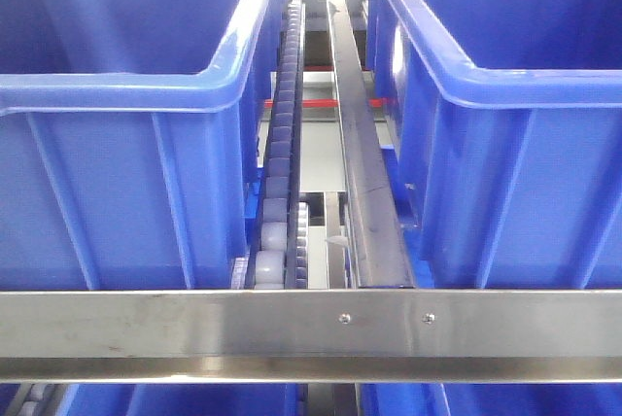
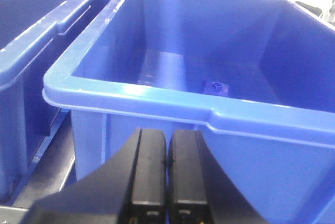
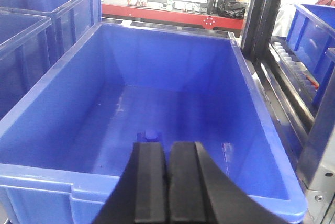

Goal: Pick and sort blue part to right shelf

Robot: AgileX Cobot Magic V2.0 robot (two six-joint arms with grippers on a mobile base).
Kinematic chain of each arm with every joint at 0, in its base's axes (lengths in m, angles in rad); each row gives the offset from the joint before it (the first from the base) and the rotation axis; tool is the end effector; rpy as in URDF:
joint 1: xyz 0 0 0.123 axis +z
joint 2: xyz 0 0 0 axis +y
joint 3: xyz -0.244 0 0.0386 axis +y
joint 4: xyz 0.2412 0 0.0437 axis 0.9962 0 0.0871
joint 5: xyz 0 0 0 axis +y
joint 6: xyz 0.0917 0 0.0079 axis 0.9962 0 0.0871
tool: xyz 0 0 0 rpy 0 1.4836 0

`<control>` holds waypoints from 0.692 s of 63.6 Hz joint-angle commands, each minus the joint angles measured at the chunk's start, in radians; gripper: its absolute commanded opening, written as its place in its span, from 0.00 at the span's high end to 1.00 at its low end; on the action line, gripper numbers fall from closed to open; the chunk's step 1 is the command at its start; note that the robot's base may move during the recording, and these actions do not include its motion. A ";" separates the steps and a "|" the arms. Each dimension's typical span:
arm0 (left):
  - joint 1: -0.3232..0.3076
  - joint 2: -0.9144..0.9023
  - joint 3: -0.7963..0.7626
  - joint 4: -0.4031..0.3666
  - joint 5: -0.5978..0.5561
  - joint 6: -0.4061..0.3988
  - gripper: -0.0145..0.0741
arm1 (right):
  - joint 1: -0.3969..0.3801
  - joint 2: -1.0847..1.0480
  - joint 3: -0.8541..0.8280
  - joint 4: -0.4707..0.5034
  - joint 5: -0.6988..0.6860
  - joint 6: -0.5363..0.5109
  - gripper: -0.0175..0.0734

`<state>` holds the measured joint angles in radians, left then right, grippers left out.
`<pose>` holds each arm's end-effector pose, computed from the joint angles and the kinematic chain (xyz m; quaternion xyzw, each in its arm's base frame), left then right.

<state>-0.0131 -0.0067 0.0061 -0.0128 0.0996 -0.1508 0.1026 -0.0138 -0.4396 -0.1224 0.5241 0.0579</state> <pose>0.0889 -0.0013 0.2026 -0.0530 0.7093 -0.0625 0.7001 0.0454 -0.0010 0.3049 -0.0310 0.6994 -0.0020 0.7140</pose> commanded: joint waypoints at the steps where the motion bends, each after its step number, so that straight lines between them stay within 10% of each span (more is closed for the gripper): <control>1: 0.002 -0.021 0.024 -0.012 -0.094 -0.001 0.70 | -0.005 0.000 -0.022 -0.006 -0.096 -0.010 0.77; 44: 0.002 -0.021 0.024 -0.012 -0.094 -0.001 0.70 | -0.005 0.000 -0.022 -0.006 -0.097 -0.010 0.77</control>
<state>-0.0131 -0.0067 0.0061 -0.0171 0.0949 -0.1508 0.1026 -0.0138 -0.4360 -0.1224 0.5241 0.0579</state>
